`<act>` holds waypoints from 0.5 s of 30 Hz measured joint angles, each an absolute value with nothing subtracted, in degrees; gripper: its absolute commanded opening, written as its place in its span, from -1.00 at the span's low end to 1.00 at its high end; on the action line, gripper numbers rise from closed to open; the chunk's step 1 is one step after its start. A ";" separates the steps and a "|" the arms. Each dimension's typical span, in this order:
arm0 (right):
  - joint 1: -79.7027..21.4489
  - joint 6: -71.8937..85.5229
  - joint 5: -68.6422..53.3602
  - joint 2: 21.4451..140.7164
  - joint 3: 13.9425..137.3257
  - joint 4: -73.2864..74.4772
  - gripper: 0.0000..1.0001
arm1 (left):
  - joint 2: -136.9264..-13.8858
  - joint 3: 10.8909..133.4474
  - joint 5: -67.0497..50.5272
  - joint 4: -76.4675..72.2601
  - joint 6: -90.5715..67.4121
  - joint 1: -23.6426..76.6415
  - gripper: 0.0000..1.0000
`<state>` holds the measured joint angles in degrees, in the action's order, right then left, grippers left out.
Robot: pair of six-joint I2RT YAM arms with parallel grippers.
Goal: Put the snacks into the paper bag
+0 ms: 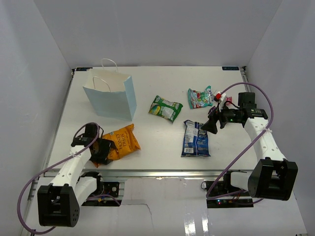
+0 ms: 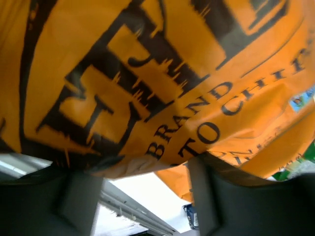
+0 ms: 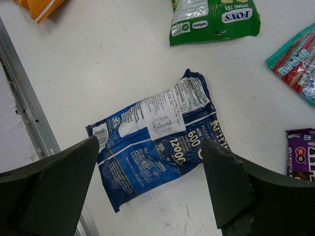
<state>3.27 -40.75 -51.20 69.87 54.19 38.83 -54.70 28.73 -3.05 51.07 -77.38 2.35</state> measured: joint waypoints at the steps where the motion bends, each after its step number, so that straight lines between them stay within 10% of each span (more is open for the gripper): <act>1: 3.27 -40.75 -51.20 69.87 54.19 38.83 0.81 | -54.06 28.18 -3.07 49.76 -77.03 2.35 0.26; 15: 3.27 -40.73 -51.20 69.69 54.19 38.81 0.80 | -36.77 27.99 2.46 46.11 -66.28 2.35 -0.91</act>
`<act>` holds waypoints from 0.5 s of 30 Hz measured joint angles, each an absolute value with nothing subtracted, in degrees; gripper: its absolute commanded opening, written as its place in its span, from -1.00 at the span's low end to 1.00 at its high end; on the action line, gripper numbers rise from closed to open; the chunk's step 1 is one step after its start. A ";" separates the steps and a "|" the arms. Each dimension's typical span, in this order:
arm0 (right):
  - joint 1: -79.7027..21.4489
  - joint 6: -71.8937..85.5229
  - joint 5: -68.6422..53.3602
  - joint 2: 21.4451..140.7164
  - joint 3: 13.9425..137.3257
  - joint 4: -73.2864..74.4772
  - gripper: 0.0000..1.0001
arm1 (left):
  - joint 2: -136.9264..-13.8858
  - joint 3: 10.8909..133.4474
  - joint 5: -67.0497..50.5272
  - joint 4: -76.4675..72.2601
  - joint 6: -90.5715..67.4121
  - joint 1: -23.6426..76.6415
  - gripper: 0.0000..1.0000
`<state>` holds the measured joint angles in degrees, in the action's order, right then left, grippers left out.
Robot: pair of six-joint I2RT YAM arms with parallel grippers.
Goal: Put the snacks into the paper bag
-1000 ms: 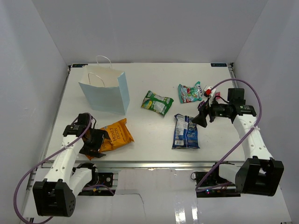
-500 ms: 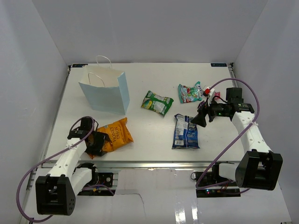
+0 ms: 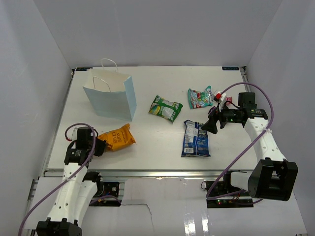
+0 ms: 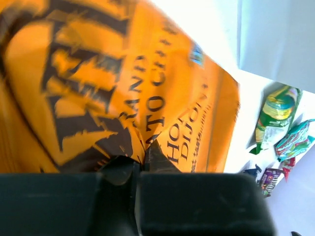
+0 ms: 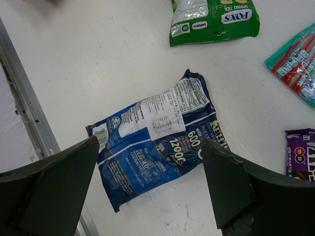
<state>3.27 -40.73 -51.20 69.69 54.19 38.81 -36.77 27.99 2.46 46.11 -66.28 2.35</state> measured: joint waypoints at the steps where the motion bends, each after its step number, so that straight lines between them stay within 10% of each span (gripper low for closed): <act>1: 3.27 -40.71 -51.20 69.69 54.19 38.81 0.81 | -36.01 28.82 2.90 46.85 -65.25 2.35 -0.97; 15: 3.27 -39.79 -51.66 69.71 54.83 38.15 0.81 | -31.66 51.46 5.93 53.52 -53.47 2.35 -1.00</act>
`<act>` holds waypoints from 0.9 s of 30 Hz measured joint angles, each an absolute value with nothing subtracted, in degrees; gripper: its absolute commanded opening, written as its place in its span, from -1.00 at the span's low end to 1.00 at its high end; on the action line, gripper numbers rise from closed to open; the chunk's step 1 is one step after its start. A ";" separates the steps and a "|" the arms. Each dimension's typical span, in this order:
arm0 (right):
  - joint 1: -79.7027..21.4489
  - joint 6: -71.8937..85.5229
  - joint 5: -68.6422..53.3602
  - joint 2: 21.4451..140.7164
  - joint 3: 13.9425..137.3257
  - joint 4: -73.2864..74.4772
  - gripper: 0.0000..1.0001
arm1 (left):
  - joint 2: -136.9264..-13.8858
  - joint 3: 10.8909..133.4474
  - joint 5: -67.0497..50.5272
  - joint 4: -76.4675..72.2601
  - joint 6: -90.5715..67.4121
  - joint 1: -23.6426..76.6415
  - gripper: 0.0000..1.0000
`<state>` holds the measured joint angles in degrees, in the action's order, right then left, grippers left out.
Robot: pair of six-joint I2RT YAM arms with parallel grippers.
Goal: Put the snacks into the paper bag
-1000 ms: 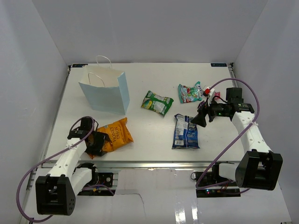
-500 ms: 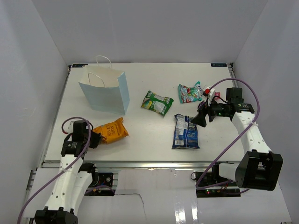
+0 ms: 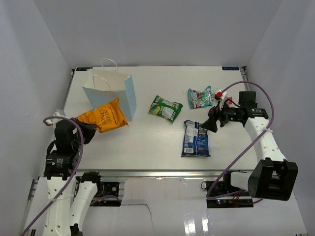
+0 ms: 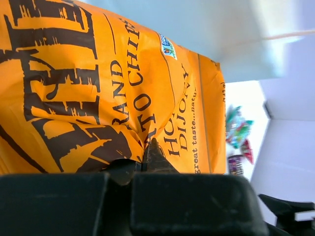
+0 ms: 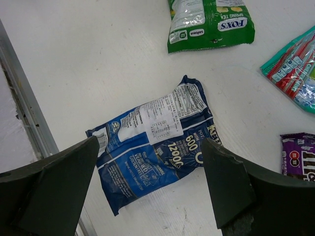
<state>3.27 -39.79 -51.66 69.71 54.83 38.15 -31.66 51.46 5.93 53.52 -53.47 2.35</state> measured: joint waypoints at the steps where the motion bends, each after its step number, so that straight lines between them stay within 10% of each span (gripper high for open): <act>1: 3.27 -39.48 -51.72 69.76 54.96 37.89 0.80 | -31.90 53.54 6.02 53.63 -52.95 2.35 -1.00; 27: 3.27 -35.92 -53.98 71.96 56.42 33.36 0.80 | -59.48 99.98 -6.61 47.92 -33.89 2.35 -1.00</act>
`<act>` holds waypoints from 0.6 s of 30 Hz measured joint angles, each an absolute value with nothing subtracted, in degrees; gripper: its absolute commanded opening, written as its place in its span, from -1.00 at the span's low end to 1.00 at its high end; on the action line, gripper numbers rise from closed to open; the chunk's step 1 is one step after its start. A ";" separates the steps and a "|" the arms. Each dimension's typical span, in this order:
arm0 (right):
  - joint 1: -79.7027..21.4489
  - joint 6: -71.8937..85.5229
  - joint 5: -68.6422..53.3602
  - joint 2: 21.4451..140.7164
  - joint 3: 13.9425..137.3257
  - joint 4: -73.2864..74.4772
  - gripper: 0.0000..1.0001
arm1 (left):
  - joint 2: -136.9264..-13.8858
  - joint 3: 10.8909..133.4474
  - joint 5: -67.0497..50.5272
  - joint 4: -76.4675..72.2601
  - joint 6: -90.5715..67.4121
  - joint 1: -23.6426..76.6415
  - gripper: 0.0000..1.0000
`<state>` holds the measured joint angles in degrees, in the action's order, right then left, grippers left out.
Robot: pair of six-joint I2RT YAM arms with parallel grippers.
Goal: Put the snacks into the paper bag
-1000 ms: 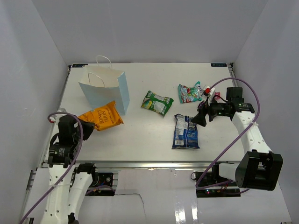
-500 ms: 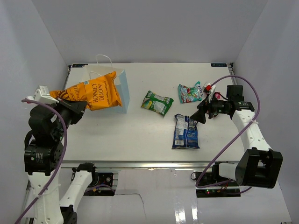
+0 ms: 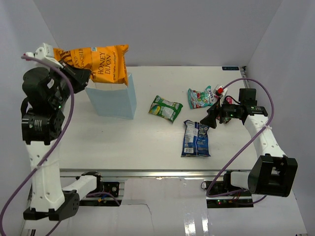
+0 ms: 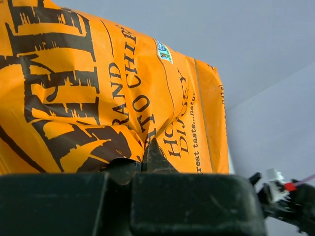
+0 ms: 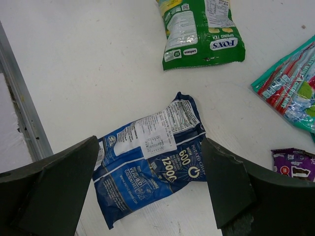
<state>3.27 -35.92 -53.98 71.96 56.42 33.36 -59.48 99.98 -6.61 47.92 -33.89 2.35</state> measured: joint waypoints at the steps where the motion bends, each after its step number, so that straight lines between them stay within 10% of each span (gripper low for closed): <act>1: 3.27 -35.90 -54.02 71.96 56.42 33.19 0.80 | -61.17 100.38 -7.05 46.76 -31.77 2.35 -1.00; 18: 3.27 -37.01 -54.15 72.82 56.42 33.06 0.80 | -73.19 104.66 -18.22 30.04 4.21 2.35 -1.00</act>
